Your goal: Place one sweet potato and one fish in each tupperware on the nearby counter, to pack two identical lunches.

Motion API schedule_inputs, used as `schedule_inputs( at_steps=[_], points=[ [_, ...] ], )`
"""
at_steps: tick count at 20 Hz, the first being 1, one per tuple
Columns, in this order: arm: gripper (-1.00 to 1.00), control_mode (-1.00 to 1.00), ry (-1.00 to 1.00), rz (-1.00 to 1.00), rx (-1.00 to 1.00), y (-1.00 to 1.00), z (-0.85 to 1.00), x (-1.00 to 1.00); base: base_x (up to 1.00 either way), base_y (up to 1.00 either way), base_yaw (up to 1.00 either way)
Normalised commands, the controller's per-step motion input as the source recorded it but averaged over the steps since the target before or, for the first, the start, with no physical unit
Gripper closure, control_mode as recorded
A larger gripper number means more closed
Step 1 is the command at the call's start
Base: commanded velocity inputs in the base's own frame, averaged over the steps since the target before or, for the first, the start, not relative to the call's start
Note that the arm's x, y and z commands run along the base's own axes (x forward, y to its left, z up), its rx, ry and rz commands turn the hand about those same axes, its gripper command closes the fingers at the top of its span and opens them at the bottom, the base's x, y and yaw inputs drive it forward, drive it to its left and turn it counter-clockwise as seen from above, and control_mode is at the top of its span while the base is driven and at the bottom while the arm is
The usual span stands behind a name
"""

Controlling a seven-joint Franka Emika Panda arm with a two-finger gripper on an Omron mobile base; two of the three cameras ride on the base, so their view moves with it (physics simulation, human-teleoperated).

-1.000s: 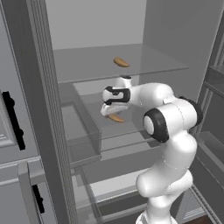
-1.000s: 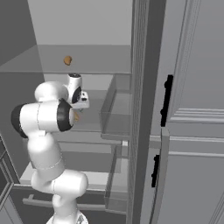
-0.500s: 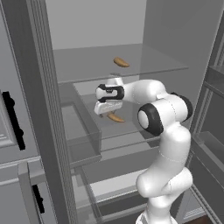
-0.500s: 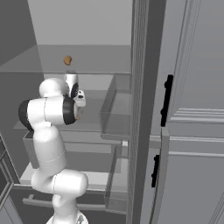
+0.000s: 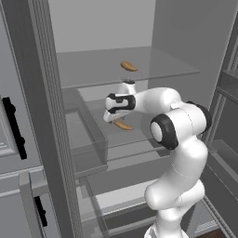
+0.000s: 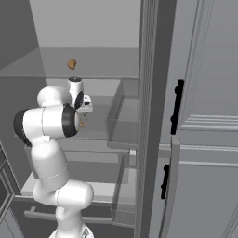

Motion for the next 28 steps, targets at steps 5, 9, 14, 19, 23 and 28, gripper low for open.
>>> schedule_inputs(
  at_steps=[5, 9, 14, 19, 23, 28],
  points=[
    [-1.00, -1.00, -0.10, 0.02, 0.02, -0.14, 0.04, -0.29, 0.00, 0.00, 0.00],
    [-1.00, -1.00, 0.00, 0.01, 0.03, -0.14, 0.01, -0.25, 0.00, 0.00, 0.00],
    [-1.00, -1.00, 0.06, 0.05, 0.00, -0.01, -0.05, 0.09, 0.00, 0.00, 0.00],
    [-1.00, -1.00, 0.04, 0.06, 0.00, 0.00, -0.28, -0.06, 0.00, 0.00, 0.00],
    [-1.00, -1.00, 0.00, 0.06, 0.00, 0.00, -0.08, -0.03, 0.00, 0.00, 0.00],
    [1.00, -1.00, 0.02, 0.03, 0.00, 0.00, -0.07, -0.01, 0.00, 0.00, 0.00]
  ],
)
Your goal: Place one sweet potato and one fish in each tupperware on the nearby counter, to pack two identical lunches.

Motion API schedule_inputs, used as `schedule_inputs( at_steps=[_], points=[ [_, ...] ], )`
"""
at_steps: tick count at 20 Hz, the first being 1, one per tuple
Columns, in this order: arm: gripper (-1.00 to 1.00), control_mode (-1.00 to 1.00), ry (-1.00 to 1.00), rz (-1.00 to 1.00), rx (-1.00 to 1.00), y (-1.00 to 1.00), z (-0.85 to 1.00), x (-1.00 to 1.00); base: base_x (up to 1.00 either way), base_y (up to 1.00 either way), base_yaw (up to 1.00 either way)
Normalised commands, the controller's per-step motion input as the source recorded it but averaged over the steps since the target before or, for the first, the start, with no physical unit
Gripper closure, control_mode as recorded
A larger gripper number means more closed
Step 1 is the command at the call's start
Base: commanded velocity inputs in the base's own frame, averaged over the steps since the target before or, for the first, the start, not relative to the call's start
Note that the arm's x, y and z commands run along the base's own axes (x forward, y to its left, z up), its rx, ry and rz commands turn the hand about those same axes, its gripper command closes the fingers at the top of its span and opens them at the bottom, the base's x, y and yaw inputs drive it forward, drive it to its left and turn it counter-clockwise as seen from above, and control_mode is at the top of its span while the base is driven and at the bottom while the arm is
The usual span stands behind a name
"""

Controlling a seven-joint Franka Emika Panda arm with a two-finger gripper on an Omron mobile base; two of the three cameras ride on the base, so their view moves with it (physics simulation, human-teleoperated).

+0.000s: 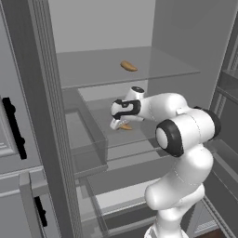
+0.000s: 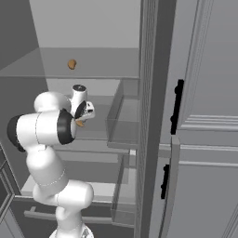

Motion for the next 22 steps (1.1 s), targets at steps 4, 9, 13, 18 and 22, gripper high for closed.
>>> schedule_inputs(
  at_steps=[4, 9, 13, 18, 22],
  points=[
    [1.00, -1.00, 0.00, 0.00, 0.00, 0.00, -0.03, -0.05, 0.00, 0.00, 0.00],
    [1.00, -1.00, 0.00, -0.01, 0.00, -0.12, 0.01, -0.63, 0.00, 0.00, 0.00],
    [1.00, -1.00, -0.01, -0.07, 0.07, -0.47, 0.33, -1.00, 0.00, 0.00, 0.00],
    [1.00, -1.00, 0.05, -0.05, 0.03, -0.45, 0.87, -1.00, 0.00, 0.00, 0.00],
    [1.00, -1.00, 0.17, 0.00, 0.00, -0.47, 1.00, -0.89, 0.00, 0.00, 0.00]
  ],
)
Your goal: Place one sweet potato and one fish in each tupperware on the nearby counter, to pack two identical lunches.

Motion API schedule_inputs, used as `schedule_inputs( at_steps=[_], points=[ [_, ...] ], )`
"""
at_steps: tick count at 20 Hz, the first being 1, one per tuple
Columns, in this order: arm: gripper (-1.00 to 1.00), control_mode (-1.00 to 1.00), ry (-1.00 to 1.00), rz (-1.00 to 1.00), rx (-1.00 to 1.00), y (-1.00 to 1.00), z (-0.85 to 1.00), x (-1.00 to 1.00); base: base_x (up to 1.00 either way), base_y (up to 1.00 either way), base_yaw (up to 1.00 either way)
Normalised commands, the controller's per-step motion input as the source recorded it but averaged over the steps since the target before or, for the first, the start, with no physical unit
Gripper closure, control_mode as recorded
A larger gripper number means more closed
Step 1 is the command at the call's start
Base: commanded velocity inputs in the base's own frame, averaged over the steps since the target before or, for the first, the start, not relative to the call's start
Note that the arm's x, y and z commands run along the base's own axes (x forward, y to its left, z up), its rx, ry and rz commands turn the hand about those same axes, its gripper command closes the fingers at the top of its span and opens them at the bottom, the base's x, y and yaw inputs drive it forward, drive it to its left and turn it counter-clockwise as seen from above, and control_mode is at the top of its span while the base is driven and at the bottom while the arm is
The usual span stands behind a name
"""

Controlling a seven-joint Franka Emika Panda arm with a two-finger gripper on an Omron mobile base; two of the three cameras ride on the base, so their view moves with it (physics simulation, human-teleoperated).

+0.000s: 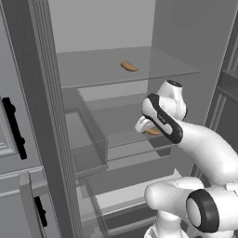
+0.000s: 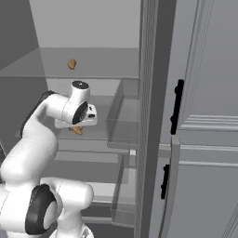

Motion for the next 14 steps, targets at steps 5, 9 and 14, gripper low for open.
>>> schedule_inputs(
  at_steps=[5, 9, 14],
  points=[
    [1.00, -1.00, 0.10, -0.04, -0.06, -0.48, 0.94, -0.98, 0.00, 0.00, 0.00],
    [1.00, -1.00, 0.00, -0.08, -0.19, -0.22, 0.59, -0.96, 0.00, 0.00, 0.00],
    [1.00, -1.00, 0.00, -0.05, -0.11, 0.00, 0.03, -0.25, 0.00, 0.00, 0.00]
  ],
)
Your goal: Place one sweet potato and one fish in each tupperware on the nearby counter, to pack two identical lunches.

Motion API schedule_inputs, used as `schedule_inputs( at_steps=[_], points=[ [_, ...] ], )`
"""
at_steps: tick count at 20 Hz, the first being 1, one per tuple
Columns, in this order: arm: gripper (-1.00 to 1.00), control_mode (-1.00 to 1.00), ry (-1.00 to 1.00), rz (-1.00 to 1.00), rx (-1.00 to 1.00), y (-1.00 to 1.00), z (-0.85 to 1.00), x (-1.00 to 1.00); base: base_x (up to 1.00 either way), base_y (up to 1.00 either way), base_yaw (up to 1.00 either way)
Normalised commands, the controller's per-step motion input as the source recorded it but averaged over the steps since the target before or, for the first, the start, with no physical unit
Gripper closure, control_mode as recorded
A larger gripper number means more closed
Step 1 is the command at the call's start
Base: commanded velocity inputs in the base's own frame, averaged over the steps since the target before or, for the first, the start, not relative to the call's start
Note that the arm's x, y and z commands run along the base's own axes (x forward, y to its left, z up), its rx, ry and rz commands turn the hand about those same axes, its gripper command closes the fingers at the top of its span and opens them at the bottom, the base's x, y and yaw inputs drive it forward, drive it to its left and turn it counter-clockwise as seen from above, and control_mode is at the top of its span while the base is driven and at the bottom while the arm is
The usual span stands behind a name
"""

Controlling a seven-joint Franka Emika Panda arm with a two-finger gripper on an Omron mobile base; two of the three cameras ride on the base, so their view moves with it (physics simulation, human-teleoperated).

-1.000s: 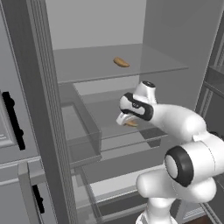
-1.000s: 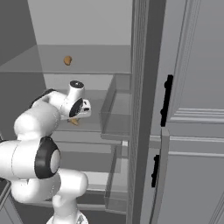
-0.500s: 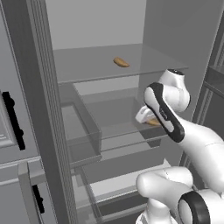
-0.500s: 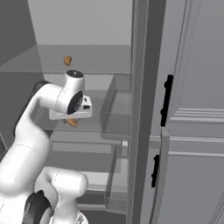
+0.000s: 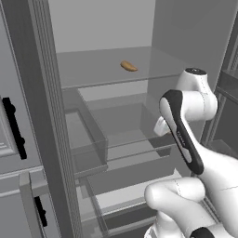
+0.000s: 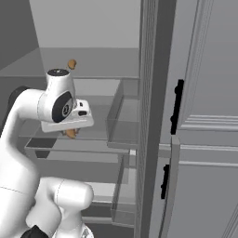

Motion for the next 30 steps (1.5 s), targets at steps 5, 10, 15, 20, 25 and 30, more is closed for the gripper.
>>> schedule_inputs(
  at_steps=[5, 10, 15, 20, 25, 30],
  points=[
    [1.00, -1.00, 0.00, 0.00, 0.00, 0.00, 0.00, -0.11, 0.00, 0.00, 0.00],
    [1.00, 1.00, 0.00, -0.01, 0.01, 0.00, -0.02, -0.20, -0.80, 0.00, -0.07],
    [1.00, 1.00, 0.00, 0.00, 0.00, 0.00, 0.00, 0.00, -1.00, -0.17, -0.02],
    [1.00, 1.00, 0.00, 0.00, 0.00, 0.00, 0.00, 0.00, -1.00, -0.06, 0.31],
    [1.00, 1.00, 0.00, 0.00, 0.00, 0.00, 0.00, 0.00, -0.66, 0.17, 0.76],
    [1.00, 1.00, 0.00, 0.00, 0.00, 0.00, 0.00, 0.00, -0.23, 0.47, 0.83]
  ],
)
